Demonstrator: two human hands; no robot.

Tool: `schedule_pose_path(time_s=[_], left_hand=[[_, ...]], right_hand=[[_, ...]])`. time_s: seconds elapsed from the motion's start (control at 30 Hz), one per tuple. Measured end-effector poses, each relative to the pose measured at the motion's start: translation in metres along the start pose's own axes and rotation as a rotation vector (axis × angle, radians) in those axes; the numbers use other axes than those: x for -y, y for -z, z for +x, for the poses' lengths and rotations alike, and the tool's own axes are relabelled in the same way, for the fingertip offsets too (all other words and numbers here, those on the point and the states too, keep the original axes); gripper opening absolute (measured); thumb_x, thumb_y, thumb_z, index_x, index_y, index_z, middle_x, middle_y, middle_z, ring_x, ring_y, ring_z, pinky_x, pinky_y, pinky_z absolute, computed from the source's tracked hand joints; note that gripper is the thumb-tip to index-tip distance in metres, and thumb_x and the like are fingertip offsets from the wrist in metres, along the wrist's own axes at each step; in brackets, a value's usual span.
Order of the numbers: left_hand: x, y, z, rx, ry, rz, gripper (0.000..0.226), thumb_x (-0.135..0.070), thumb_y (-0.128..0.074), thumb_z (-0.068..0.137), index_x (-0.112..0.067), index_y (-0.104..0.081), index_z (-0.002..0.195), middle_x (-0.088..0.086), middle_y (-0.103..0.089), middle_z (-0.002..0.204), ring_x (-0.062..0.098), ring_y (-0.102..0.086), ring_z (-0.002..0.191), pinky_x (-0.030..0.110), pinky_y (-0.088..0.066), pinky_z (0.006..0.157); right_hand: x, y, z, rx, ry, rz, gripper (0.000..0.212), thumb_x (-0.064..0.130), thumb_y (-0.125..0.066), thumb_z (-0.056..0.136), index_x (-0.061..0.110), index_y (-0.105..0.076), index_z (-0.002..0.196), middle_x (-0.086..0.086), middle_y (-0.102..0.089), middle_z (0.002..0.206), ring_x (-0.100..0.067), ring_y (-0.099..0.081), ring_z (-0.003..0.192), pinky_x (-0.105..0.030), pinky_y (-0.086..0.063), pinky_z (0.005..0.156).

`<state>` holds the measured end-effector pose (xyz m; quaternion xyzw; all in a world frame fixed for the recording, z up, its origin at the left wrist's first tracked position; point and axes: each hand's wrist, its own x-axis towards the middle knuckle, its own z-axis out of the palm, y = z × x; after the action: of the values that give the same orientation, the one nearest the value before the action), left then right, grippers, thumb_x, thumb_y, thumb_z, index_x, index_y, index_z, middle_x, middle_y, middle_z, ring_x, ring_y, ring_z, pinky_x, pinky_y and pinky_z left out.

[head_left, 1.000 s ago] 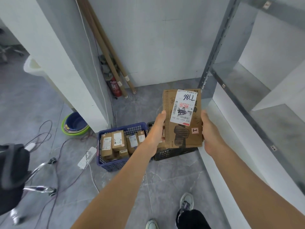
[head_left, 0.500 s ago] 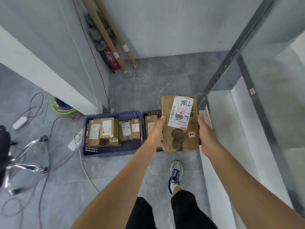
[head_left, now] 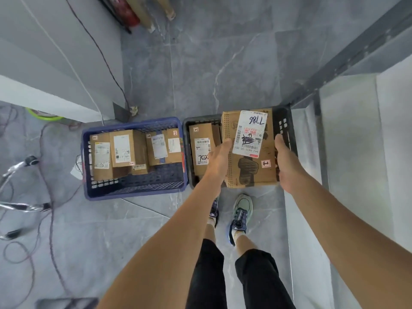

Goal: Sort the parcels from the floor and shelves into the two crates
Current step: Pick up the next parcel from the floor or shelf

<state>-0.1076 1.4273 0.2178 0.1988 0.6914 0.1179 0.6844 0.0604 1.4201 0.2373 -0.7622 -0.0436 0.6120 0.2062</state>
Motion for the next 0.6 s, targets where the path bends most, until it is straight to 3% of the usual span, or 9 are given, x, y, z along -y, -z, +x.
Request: schedule_pose_path(time_s=[0.1,0.23,0.33,0.43,0.53,0.57,0.6], left_hand=[[0.017,-0.004,0.062,-0.02,0.056,0.003,0.12,-0.11,-0.041,0.041,-0.045,-0.049,0.141,-0.007,-0.04,0.159,0.024,-0.037,0.146,0.061,-0.03,0.115],[0.036,-0.006,0.127,-0.014,0.082,0.045,0.105,-0.1,-0.036,0.058,-0.041,-0.043,0.145,-0.004,-0.043,0.157,0.026,-0.037,0.146,0.064,-0.028,0.114],[0.059,-0.007,0.176,-0.031,0.097,0.031,0.107,-0.099,-0.038,0.056,-0.044,-0.04,0.147,-0.003,-0.042,0.158,0.028,-0.038,0.145,0.064,-0.028,0.114],[0.09,-0.009,0.233,-0.072,0.089,0.037,0.113,-0.106,-0.037,0.051,-0.043,-0.043,0.145,-0.003,-0.049,0.152,0.029,-0.047,0.139,0.063,-0.034,0.111],[0.111,-0.008,0.281,-0.124,0.105,0.055,0.126,-0.113,-0.035,0.033,-0.048,-0.045,0.141,-0.002,-0.054,0.148,0.032,-0.05,0.136,0.065,-0.037,0.107],[0.112,-0.007,0.289,-0.13,0.115,0.068,0.127,-0.114,-0.034,0.031,-0.049,-0.045,0.14,0.0,-0.052,0.15,0.034,-0.048,0.137,0.066,-0.037,0.106],[0.102,-0.007,0.285,-0.128,0.12,0.097,0.125,-0.114,-0.033,0.034,-0.05,-0.045,0.14,0.002,-0.05,0.151,0.035,-0.047,0.139,0.067,-0.036,0.107]], right_hand=[[-0.007,-0.014,0.06,-0.034,-0.039,-0.023,0.058,0.073,-0.035,0.103,0.033,-0.062,0.136,0.004,-0.069,0.129,-0.023,-0.063,0.118,-0.051,-0.045,0.113],[-0.025,-0.033,0.131,-0.027,-0.09,-0.055,0.07,0.076,-0.035,0.101,0.032,-0.048,0.153,-0.001,-0.056,0.153,-0.028,-0.051,0.141,-0.056,-0.036,0.121],[-0.036,-0.045,0.173,-0.006,-0.098,-0.069,0.067,0.071,-0.033,0.104,0.031,-0.043,0.157,-0.003,-0.051,0.159,-0.029,-0.045,0.146,-0.052,-0.033,0.122],[-0.036,-0.058,0.2,-0.015,-0.077,-0.059,0.059,0.063,-0.034,0.108,0.029,-0.045,0.155,-0.002,-0.057,0.152,-0.025,-0.053,0.137,-0.045,-0.037,0.111],[-0.037,-0.065,0.222,-0.05,-0.064,-0.054,0.053,0.061,-0.034,0.109,0.028,-0.051,0.147,0.008,-0.067,0.11,-0.009,-0.057,0.091,-0.038,-0.038,0.098],[-0.037,-0.068,0.228,-0.051,-0.062,-0.05,0.052,0.061,-0.034,0.109,0.029,-0.052,0.146,0.01,-0.065,0.104,-0.009,-0.056,0.088,-0.039,-0.038,0.098],[-0.038,-0.07,0.235,-0.045,-0.065,-0.041,0.053,0.062,-0.034,0.109,0.03,-0.051,0.147,0.009,-0.067,0.111,-0.012,-0.058,0.096,-0.04,-0.039,0.103]])
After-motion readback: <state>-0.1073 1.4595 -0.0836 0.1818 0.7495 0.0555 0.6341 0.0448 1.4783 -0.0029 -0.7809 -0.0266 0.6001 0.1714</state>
